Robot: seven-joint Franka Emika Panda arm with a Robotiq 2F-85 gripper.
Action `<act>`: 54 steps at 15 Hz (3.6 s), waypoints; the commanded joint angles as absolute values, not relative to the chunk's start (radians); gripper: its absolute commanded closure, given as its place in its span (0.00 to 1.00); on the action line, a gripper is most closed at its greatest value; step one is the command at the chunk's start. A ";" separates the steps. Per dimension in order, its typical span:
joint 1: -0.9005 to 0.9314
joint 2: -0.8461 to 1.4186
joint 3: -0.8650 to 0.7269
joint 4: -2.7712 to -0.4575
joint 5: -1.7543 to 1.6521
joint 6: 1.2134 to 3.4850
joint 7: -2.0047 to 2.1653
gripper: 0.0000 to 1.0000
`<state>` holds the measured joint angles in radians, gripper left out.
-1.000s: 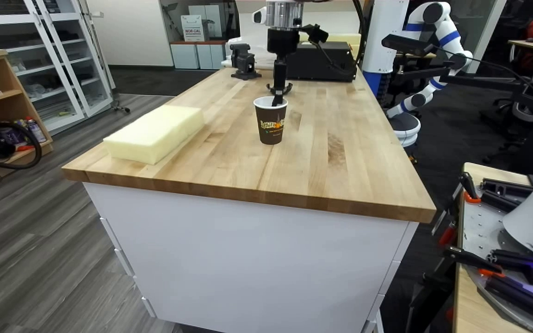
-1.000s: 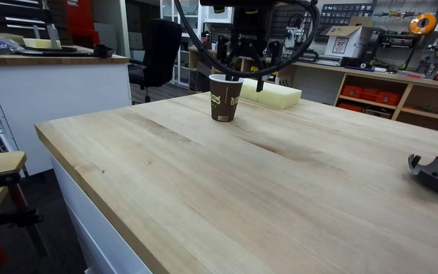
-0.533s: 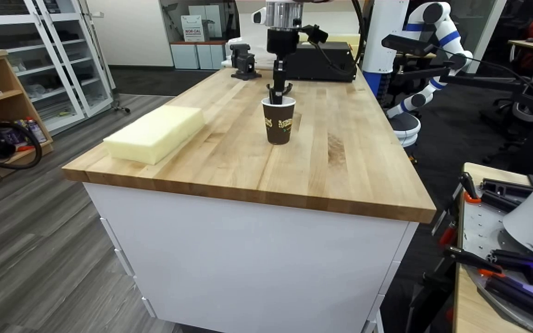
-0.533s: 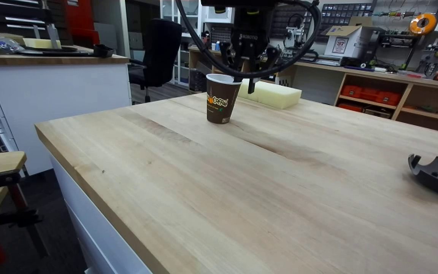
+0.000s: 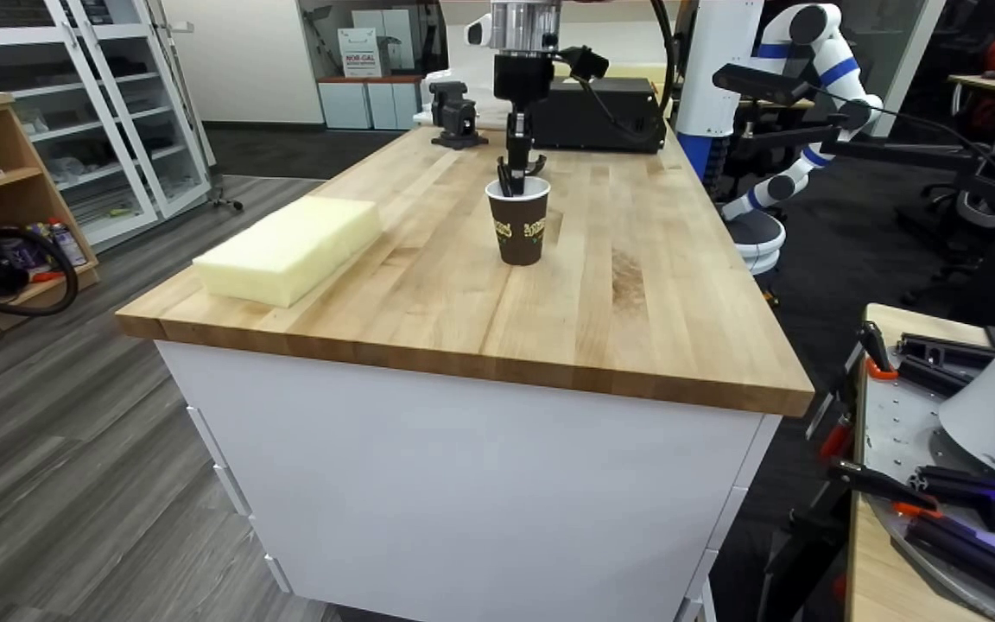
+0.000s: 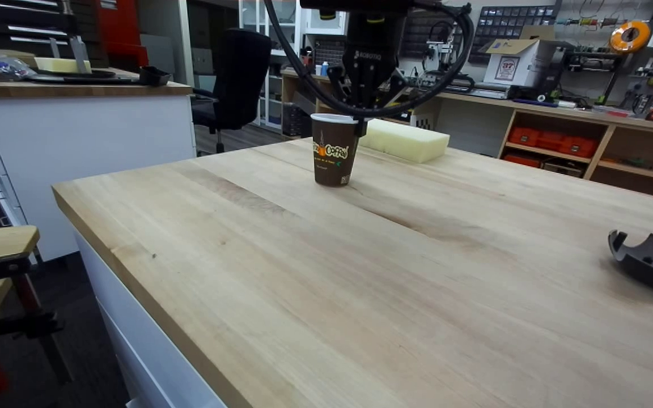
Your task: Move the black cup from the left to the right
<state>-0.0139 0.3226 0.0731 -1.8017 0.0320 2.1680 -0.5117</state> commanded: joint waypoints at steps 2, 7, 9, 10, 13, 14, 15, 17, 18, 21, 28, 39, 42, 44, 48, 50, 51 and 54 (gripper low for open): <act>-0.020 0.319 0.084 -1.769 0.029 2.090 -0.520 0.99; -0.025 0.302 0.067 -1.764 0.014 1.959 -0.499 0.99; -0.031 0.290 0.056 -1.771 0.006 1.931 -0.496 0.99; -0.037 0.282 0.048 -1.781 0.005 1.930 -0.497 0.99; -0.073 0.253 0.020 -1.834 0.018 1.986 -0.503 0.99; -0.089 0.241 0.008 -1.855 0.026 2.009 -0.508 0.99; -0.104 0.226 -0.002 -1.875 0.032 2.024 -0.508 0.99; -0.135 0.192 -0.029 -1.919 0.039 2.063 -0.507 0.99; -0.148 0.171 -0.044 -1.941 0.035 2.085 -0.505 0.99; -0.168 0.106 -0.083 -1.999 0.002 2.145 -0.486 0.99; -0.168 0.034 -0.143 -2.043 -0.157 2.202 -0.405 0.99; -0.231 0.170 -0.165 -1.982 0.004 2.347 -0.571 0.99; -0.261 0.207 -0.158 -1.959 0.072 2.359 -0.632 0.99; -0.278 0.228 -0.153 -1.944 0.117 2.358 -0.670 0.99; -0.299 0.266 -0.144 -1.910 0.186 2.332 -0.714 0.99; -0.305 0.281 -0.141 -1.894 0.202 2.317 -0.720 0.99; -0.309 0.289 -0.141 -1.883 0.208 2.308 -0.723 0.99; -0.309 0.310 -0.139 -1.851 0.202 2.270 -0.716 0.99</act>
